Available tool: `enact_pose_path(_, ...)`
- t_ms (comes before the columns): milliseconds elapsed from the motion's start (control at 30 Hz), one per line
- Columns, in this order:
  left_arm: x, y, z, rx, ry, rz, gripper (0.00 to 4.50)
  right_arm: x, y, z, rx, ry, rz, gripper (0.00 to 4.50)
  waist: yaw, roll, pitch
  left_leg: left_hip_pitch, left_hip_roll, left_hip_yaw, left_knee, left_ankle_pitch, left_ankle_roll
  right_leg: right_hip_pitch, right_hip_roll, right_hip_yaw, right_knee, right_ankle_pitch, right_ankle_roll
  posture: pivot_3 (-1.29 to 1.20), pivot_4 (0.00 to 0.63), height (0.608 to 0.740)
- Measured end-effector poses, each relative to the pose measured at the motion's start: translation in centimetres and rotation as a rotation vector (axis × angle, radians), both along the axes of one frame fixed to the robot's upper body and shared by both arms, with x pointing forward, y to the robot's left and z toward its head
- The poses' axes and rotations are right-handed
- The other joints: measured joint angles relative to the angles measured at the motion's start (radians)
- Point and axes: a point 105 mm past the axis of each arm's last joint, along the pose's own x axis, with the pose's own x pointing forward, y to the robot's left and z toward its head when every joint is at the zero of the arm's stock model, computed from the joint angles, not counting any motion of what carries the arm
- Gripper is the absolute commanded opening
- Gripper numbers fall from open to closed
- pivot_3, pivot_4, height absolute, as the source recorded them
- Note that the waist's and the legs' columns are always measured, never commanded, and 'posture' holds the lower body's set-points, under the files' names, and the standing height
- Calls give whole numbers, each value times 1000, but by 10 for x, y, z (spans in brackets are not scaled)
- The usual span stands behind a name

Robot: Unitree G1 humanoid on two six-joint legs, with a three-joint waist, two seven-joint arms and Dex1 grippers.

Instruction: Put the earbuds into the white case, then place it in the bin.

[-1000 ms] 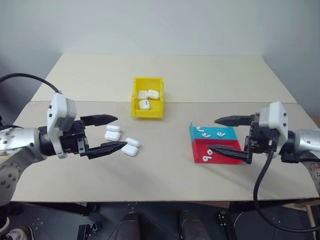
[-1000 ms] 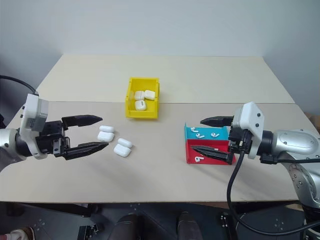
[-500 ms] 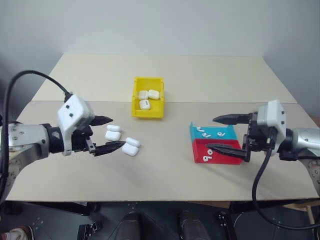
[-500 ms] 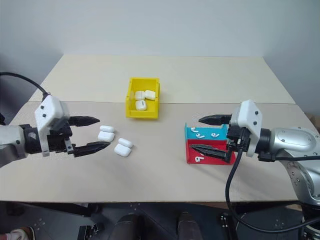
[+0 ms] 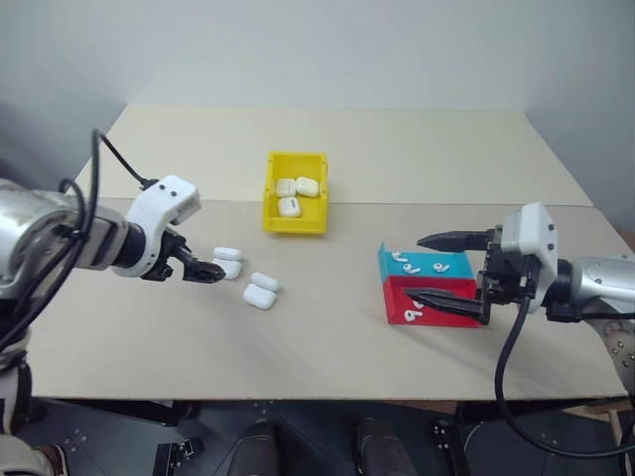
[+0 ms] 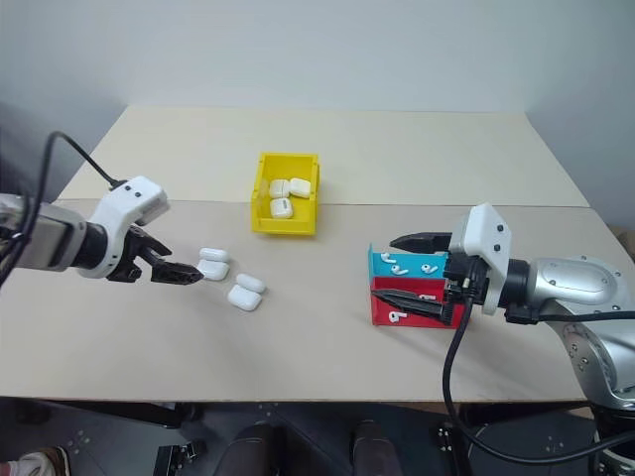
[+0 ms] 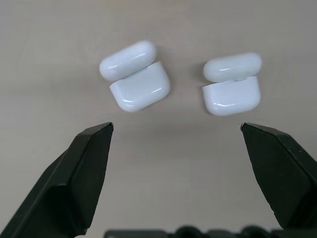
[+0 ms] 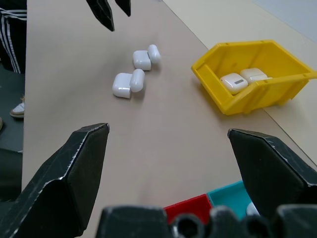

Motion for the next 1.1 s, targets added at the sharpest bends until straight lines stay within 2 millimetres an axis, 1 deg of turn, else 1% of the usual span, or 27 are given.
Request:
enact_pose_path(67, 7, 4, -6, 35, 36, 44, 4500, -1, 1, -1, 3, 0, -3, 4462, 1, 0, 0, 0, 0, 0, 0, 0, 0, 0, 0, 0, 0, 0, 0, 0, 150, 740)
enact_pose_path(133, 14, 3, -12, 55, 55, 71, 4500, -1, 2, -3, 7, 6, -5, 4462, 4, 0, 0, 0, 0, 0, 1, 0, 0, 0, 0, 0, 0, 0, 0, 0, 150, 740)
enact_pose_path(167, 18, 1, -15, 56, 66, 84, 4500, -1, 2, -4, 8, 7, -9, 4462, 6, 0, 0, 0, 0, 0, 1, 0, 0, 1, 0, 0, 0, 0, 0, 0, 150, 740)
enact_pose_path(267, 37, -8, -16, 94, 17, 140, 4500, -1, 2, -4, 14, 2, -16, 4462, 13, 0, 0, 0, 0, 0, 1, 0, 0, 1, 0, 0, 0, 0, 0, 0, 150, 740)
enact_pose_path(333, 48, -12, -17, 91, 19, 192, 4500, 0, 3, -4, 14, -1, -20, 4462, 13, -1, 0, -1, 0, -1, 1, 0, 0, 1, 0, -1, 0, 0, 0, 0, 150, 740)
enact_pose_path(500, 60, -25, -23, 65, 65, 264, 4500, 1, 4, -5, 30, -3, -31, 4462, 10, -1, 0, -1, 0, -1, 1, 0, 0, 0, 0, -1, 0, 0, 0, 0, 150, 740)
enact_pose_path(600, 62, -25, -29, 67, 102, 311, 4500, 1, 4, -5, 32, -3, -33, 4462, 6, -1, 0, -1, 0, -1, 1, 0, 0, 0, 0, 0, 0, 0, 0, 0, 150, 740)
enact_pose_path(767, 63, -21, -30, 88, 117, 365, 4500, 2, 5, -5, 39, -4, -41, 4462, 6, -1, 0, -1, 0, -1, 1, 0, 0, 0, -1, 0, 0, 0, 0, 0, 150, 740)
enact_pose_path(833, 62, -19, -34, 102, 140, 380, 4500, 1, 5, -6, 41, -2, -41, 4462, 7, -1, 0, -1, 0, -1, 1, 0, 0, 0, -1, 0, 0, 0, 0, 0, 150, 740)
enact_pose_path(967, 62, -23, -42, 98, 187, 402, 4500, 0, 8, -9, 47, 6, -38, 4462, 9, -1, 0, -1, -1, -1, 1, 0, -1, 0, -1, -1, 0, 0, 0, 0, 150, 740)
enact_pose_path(1100, 63, -23, -43, 103, 208, 433, 4500, -1, 9, -8, 47, 0, -39, 4462, 9, -1, 0, -1, -1, -1, 1, 0, -1, 0, -1, -1, 0, 0, 0, 0, 150, 740)
